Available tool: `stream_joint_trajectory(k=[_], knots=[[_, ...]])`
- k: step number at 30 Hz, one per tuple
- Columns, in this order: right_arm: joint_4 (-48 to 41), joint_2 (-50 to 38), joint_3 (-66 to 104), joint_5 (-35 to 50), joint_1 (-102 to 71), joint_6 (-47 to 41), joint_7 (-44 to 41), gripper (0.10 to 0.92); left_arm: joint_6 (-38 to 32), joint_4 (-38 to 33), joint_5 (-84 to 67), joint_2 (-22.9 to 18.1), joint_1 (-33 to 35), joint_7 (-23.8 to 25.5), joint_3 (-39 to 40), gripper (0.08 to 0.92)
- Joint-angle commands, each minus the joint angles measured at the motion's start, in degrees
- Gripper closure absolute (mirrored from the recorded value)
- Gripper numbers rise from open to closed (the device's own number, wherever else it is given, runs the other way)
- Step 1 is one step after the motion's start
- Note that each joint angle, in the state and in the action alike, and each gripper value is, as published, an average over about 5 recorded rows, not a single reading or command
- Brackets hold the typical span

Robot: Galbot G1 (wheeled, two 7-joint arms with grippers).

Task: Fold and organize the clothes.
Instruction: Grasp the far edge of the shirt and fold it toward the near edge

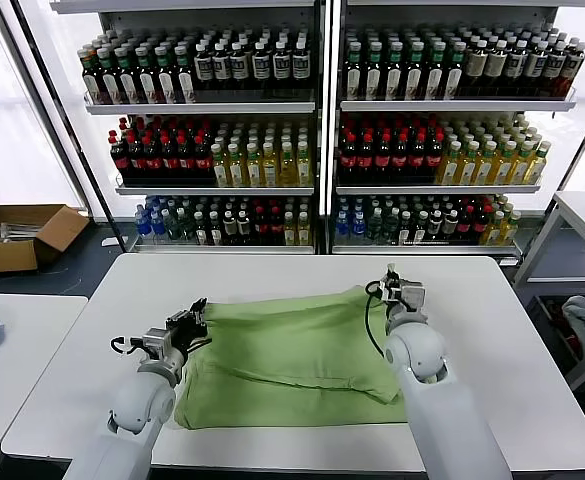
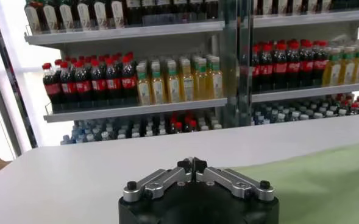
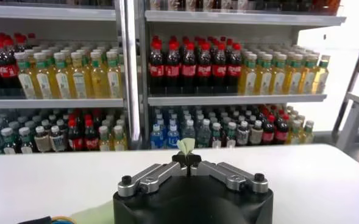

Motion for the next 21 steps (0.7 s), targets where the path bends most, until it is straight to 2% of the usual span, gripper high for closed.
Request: stream_joint_trajectory(k=[1,12,21], knots=[[10.23,-0.81,1.13,-0.64,-13.16,-0.02,0.62,0.918,-1.34,-7.51,2.18,-0.09,12.15,0.47,-1.32,0.912],[10.84,-0.53,2.83,-2.23,-16.91,-0.5,1.8,0.918,-2.45,-6.53,4.98,-1.29,15.94,1.03,-2.51,0.912],[17.32,-0.97,3.43,-2.15,-22.1,-0.06,1.43,0.918,-2.19,-9.13,5.27,-1.37,17.36,1.08,-2.92,0.912]])
